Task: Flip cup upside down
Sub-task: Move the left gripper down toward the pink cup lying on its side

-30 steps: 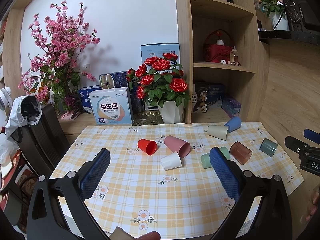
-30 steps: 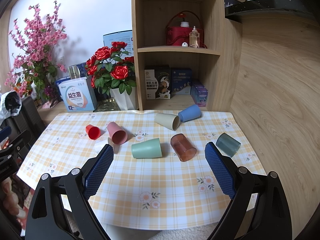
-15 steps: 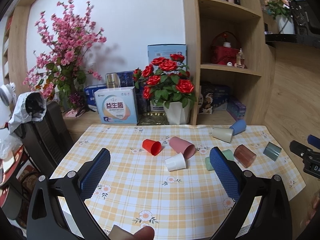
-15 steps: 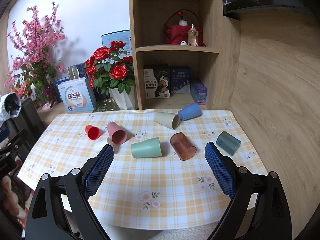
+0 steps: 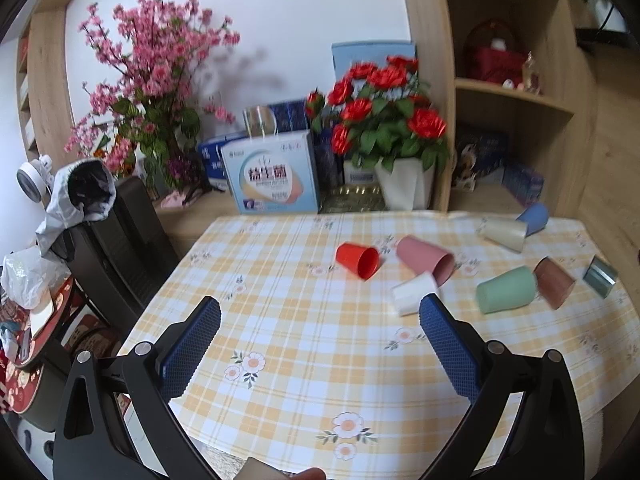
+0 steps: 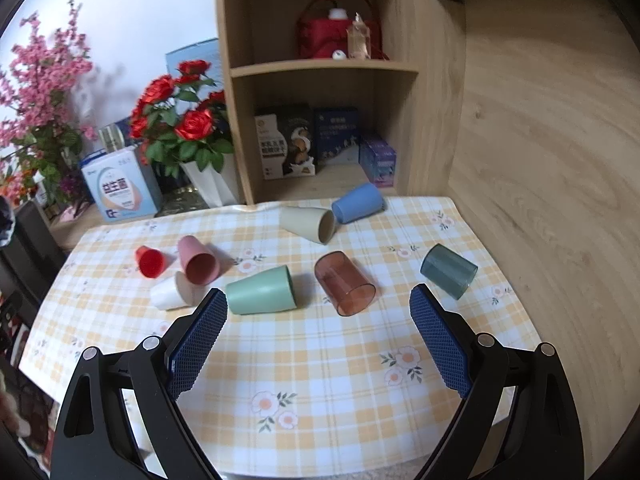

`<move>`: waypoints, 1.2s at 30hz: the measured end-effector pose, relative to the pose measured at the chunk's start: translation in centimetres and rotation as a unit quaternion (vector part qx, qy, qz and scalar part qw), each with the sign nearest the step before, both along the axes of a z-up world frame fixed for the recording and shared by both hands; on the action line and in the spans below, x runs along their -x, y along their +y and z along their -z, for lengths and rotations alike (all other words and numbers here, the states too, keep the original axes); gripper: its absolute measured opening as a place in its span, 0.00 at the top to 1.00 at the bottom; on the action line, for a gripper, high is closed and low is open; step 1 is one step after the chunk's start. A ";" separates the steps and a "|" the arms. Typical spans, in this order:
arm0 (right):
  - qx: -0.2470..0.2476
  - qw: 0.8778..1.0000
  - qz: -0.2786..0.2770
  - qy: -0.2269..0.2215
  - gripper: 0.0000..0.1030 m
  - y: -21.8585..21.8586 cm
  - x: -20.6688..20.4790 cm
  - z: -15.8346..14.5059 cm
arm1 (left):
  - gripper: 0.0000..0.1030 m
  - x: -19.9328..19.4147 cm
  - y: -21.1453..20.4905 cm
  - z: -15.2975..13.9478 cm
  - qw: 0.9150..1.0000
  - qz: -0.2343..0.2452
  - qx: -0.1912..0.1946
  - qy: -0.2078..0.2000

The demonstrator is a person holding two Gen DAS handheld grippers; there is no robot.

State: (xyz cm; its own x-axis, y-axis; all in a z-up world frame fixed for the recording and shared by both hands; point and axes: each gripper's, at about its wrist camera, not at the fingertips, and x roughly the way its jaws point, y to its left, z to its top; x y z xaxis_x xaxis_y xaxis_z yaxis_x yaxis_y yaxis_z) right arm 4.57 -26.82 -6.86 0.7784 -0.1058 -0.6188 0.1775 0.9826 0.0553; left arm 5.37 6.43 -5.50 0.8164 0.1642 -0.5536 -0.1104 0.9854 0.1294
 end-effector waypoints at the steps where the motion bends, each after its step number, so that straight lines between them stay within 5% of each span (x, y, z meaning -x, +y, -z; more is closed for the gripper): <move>1: -0.001 1.000 0.001 0.002 0.13 -0.2 -0.5 0.3 | 0.06 -0.6 0.5 0.5 1.000 -0.003 0.003 0.008; 8: -0.009 1.000 0.003 0.022 0.13 -0.7 -3.7 2.3 | 0.07 -4.4 2.3 2.4 0.998 -0.011 0.028 0.046; 12: -0.012 0.999 0.001 0.033 0.13 -0.7 -5.0 3.4 | 0.19 -6.0 3.2 3.4 0.995 -0.015 0.084 0.059; 17: -0.019 0.999 0.006 0.049 0.13 -1.4 -5.8 5.1 | 0.20 -7.4 1.4 4.9 0.995 0.004 0.057 0.084; 25: -0.033 0.997 0.025 0.070 0.13 -3.4 -6.7 7.5 | 0.20 -9.7 -0.5 7.1 0.987 0.014 0.079 0.142; 31: -0.036 0.996 0.036 0.071 0.13 -4.8 -7.6 8.3 | 0.39 -12.7 -1.9 7.0 0.984 0.033 0.075 0.158; 36: -0.042 0.995 0.040 0.075 0.13 -5.6 -8.5 9.0 | 0.41 -18.1 -4.7 6.5 0.974 0.061 0.083 0.200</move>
